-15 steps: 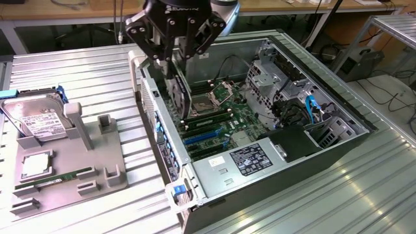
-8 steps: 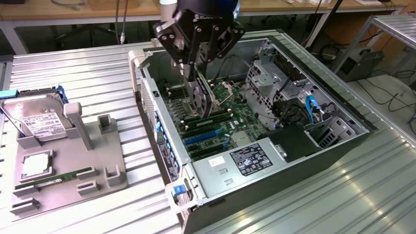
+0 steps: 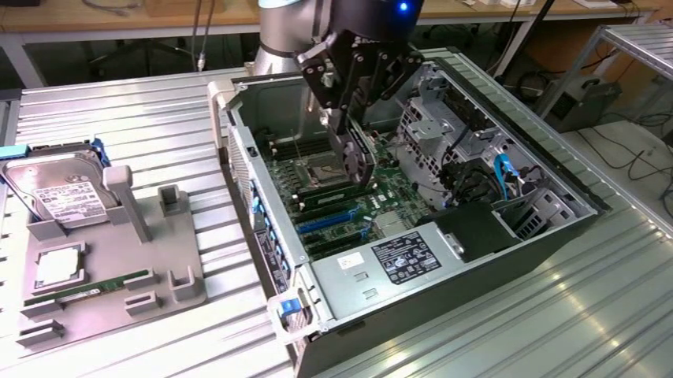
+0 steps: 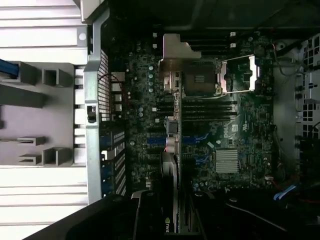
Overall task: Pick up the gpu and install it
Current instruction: 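Pick up the gpu and move the gpu toward the slot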
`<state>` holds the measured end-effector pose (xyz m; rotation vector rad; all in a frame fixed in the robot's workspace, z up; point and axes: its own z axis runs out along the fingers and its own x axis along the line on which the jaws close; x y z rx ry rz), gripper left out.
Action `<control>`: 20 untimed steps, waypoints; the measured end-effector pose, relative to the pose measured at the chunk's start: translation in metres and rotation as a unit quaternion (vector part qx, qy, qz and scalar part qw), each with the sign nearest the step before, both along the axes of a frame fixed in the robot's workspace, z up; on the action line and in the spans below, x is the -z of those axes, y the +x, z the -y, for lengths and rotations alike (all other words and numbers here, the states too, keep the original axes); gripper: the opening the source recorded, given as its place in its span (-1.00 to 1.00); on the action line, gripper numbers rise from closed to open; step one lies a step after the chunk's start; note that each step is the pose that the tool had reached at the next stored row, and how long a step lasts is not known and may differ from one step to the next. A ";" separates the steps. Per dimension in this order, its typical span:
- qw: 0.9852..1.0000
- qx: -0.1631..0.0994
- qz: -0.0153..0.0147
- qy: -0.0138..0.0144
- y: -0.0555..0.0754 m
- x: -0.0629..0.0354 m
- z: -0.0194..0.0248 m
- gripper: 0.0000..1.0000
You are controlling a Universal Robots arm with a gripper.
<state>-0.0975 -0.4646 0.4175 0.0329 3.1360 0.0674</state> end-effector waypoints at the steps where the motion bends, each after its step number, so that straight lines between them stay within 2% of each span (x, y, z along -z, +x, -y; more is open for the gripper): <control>1: 1.000 0.000 0.000 0.000 0.005 0.0019 -0.0013 -0.47; 9: 1.000 0.000 0.000 -0.001 0.042 0.0167 -0.0112 -0.47; 13: 1.000 0.000 0.000 -0.002 0.062 0.0252 -0.0146 -0.47; 15: 1.000 0.000 0.000 -0.001 0.066 0.0292 -0.0151 -0.47; 20: 1.000 0.000 0.000 -0.002 0.067 0.0291 -0.0151 -0.47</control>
